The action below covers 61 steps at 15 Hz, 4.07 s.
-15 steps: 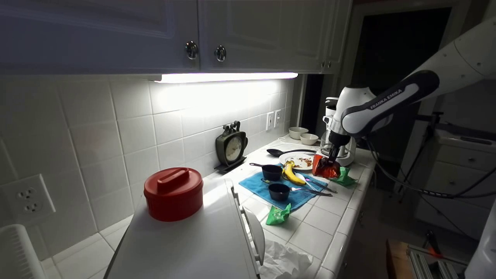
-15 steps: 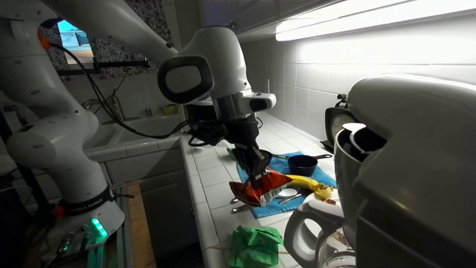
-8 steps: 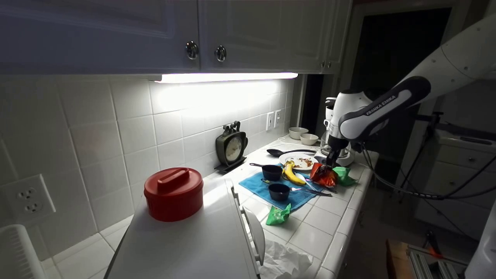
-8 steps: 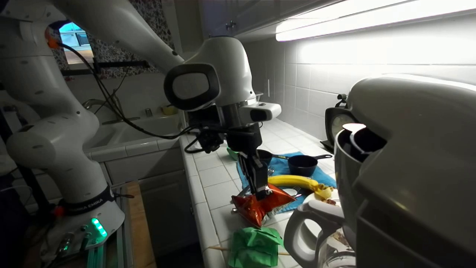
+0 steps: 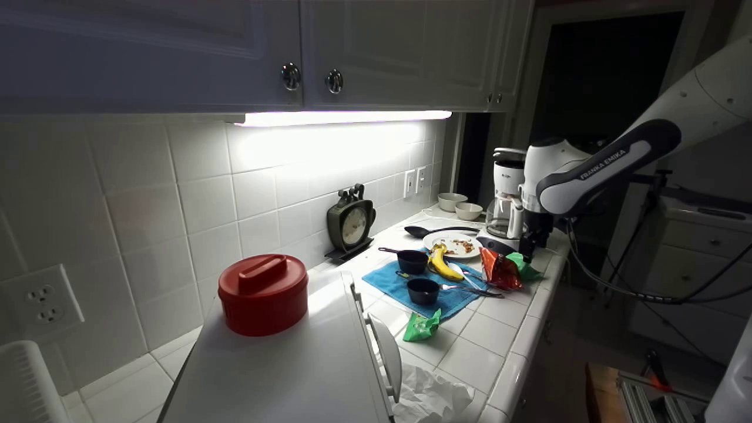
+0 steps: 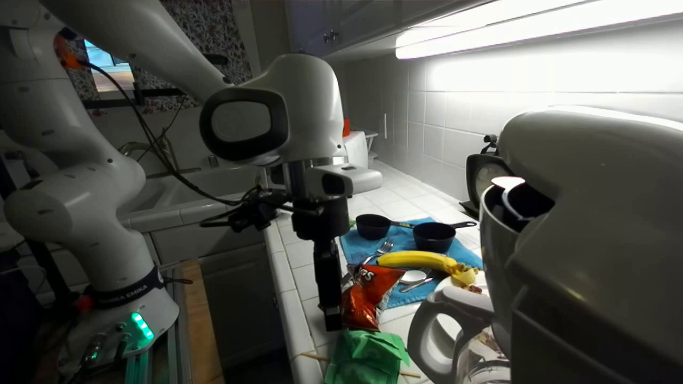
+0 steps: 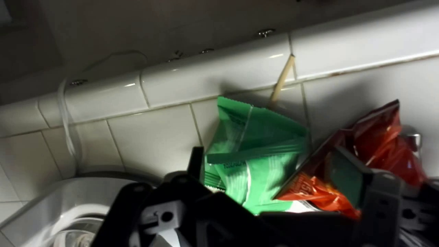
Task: Move all the small green packets to the left edge of the blue towel and move the doritos to the right edge of the towel
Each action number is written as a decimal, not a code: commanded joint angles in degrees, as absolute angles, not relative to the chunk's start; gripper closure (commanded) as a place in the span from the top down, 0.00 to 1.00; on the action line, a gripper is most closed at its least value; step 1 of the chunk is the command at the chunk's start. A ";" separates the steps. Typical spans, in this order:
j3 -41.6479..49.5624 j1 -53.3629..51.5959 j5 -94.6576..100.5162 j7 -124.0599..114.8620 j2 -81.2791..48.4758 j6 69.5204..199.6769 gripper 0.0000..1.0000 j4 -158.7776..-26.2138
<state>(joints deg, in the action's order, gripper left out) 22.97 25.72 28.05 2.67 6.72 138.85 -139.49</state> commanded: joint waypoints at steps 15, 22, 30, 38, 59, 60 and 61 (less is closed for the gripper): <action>26.48 27.79 22.98 7.06 0.02 169.92 1.00 -146.55; 25.78 26.47 16.71 11.36 -0.47 170.14 0.45 -146.38; 25.57 26.06 15.21 11.47 2.35 168.14 0.05 -146.50; 24.04 23.96 15.36 15.62 13.32 161.93 0.08 -146.45; 22.36 1.21 -19.69 58.38 9.69 130.02 0.08 -133.70; 21.58 1.45 -20.40 59.36 8.60 128.99 0.08 -132.96; 20.75 1.68 -21.07 60.30 7.33 127.94 0.08 -132.17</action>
<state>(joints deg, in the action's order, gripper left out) 22.52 1.11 -17.51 56.16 11.55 131.60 -135.80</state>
